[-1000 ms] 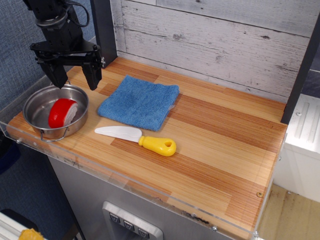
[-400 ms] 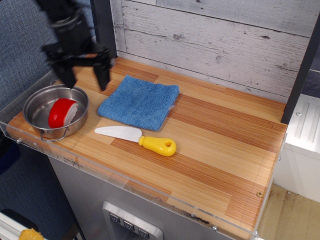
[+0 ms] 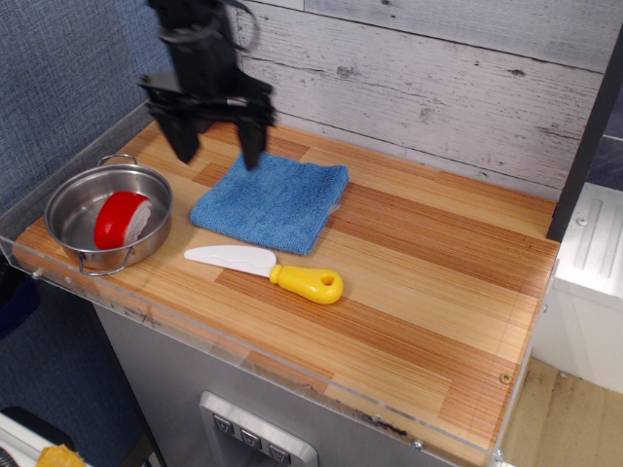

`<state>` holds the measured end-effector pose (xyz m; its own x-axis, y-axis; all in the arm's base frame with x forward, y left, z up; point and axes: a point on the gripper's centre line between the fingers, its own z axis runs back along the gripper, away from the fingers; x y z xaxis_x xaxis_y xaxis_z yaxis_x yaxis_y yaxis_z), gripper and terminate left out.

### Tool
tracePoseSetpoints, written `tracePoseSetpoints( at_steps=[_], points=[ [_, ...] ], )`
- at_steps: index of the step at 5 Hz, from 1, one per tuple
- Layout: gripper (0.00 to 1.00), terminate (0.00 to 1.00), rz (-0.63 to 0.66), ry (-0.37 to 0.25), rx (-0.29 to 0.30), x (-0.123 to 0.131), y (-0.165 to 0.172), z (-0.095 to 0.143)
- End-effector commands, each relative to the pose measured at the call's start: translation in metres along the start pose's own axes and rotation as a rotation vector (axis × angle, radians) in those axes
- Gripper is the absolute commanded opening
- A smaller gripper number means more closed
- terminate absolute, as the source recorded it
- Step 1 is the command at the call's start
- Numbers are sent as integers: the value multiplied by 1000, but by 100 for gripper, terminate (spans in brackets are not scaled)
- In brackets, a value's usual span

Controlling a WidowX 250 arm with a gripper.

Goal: Move the blue cloth on the right of the knife

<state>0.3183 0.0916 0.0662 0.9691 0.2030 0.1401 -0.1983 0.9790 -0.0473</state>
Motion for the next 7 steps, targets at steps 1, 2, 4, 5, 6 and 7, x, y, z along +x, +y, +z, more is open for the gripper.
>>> tracePoseSetpoints(
  at_steps=[1, 2, 4, 5, 6, 7],
  points=[
    [100, 0, -58, -72, 48, 25, -19, -24],
    [100, 0, -47, -63, 65, 33, -13, -40],
    [100, 0, -15, -34, 84, 40, 0, -59],
    [100, 0, -52, -10, 70, 36, -13, -66],
    [100, 0, -90, -5, 63, 30, -28, -61],
    [100, 0, -126, -8, 50, 21, -42, -57]
  ],
)
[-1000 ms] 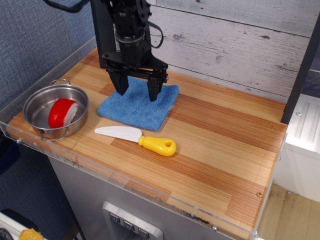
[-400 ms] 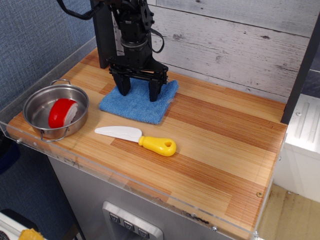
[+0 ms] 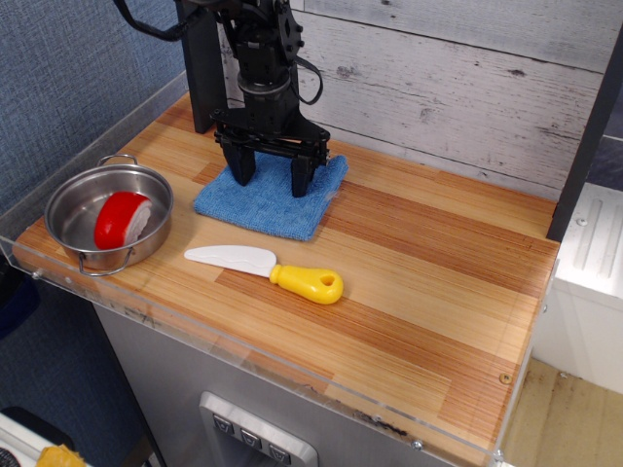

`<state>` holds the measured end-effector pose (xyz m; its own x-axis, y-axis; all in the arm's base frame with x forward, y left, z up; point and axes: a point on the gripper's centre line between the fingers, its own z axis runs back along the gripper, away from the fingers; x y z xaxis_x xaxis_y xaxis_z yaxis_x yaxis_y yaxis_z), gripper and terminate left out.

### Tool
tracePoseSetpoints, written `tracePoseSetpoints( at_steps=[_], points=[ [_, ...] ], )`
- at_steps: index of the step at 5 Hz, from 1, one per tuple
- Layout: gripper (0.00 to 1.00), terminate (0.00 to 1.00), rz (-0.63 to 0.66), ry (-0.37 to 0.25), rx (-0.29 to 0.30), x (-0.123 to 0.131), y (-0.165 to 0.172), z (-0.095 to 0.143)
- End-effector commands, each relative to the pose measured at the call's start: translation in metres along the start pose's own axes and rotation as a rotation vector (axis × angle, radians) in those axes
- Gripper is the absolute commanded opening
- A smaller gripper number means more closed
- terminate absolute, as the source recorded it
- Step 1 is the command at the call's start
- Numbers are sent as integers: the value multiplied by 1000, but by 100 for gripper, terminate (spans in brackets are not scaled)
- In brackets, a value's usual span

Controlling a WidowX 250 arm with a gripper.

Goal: Move the blue cloth on the right of the knife

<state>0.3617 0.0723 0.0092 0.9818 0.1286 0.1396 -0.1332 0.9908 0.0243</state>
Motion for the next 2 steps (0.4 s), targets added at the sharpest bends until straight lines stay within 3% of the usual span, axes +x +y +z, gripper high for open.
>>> tracePoseSetpoints(
  at_steps=[1, 2],
  points=[
    [100, 0, -89, -26, -22, -16, -35, 14],
    [100, 0, -142, -24, -42, -29, -62, 18]
  ],
)
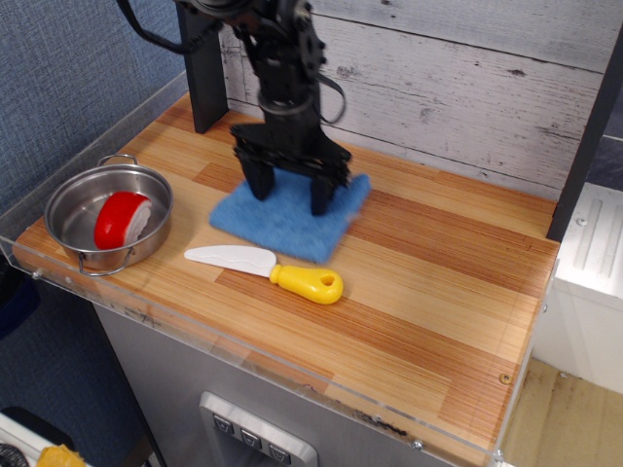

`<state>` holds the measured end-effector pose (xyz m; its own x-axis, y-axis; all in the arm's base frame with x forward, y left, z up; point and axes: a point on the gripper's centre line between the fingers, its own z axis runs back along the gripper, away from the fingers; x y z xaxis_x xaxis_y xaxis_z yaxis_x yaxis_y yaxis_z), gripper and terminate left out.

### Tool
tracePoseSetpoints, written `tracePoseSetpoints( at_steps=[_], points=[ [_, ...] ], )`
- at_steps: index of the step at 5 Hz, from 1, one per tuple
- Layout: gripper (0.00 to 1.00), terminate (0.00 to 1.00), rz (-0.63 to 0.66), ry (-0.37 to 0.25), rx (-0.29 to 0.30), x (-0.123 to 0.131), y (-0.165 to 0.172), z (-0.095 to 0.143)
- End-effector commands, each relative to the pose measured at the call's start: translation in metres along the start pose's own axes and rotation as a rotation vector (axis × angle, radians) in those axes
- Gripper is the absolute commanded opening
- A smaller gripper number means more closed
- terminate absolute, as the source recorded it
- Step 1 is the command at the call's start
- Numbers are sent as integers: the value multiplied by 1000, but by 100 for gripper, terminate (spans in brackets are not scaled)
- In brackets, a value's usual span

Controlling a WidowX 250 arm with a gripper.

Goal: Move the blue cloth on the right of the knife

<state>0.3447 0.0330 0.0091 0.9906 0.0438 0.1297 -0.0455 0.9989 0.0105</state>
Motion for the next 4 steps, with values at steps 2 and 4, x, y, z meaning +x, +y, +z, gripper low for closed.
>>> tracePoseSetpoints(
  at_steps=[2, 4],
  points=[
    [100, 0, -147, -48, -49, -23, -81, 13],
    [100, 0, -218, -52, -45, -46, -119, 5]
  ],
)
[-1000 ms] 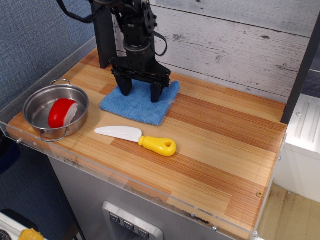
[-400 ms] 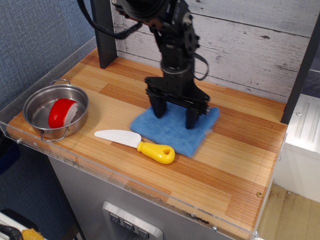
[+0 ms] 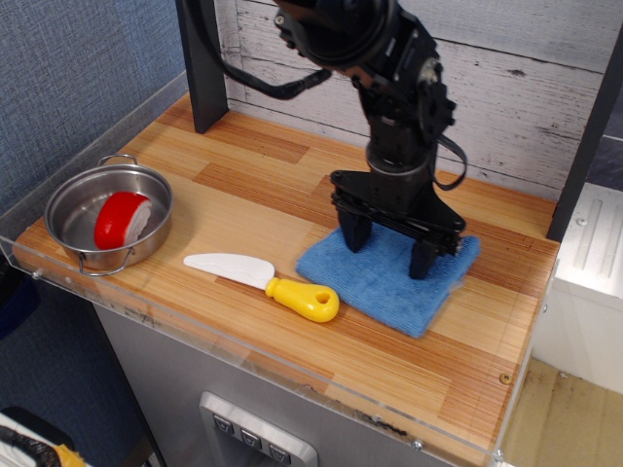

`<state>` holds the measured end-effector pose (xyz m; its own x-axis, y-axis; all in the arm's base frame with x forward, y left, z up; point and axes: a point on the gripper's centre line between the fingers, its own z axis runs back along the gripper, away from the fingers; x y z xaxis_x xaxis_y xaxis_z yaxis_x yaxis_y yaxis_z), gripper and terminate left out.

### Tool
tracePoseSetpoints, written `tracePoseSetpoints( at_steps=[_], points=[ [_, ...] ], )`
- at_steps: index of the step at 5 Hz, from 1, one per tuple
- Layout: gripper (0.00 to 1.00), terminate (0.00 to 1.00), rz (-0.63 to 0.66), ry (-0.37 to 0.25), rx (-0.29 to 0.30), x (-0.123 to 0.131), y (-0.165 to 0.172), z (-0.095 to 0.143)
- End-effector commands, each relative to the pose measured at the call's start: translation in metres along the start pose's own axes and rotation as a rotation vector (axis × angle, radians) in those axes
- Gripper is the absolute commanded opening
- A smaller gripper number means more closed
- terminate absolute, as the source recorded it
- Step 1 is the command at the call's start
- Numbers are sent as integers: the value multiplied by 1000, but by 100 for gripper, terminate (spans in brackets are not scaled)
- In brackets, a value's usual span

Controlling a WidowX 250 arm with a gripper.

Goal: Move the blue cloth on the right of the knife

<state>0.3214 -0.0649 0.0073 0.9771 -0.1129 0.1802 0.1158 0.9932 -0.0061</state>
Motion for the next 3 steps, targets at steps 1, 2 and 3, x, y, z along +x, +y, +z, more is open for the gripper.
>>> tracePoseSetpoints(
  at_steps=[1, 2, 3],
  points=[
    [100, 0, -69, 2, -12, -18, -32, 5],
    [100, 0, -56, -10, -16, -13, -28, 11],
    [100, 0, -43, -15, -22, -8, -22, 17]
  ],
)
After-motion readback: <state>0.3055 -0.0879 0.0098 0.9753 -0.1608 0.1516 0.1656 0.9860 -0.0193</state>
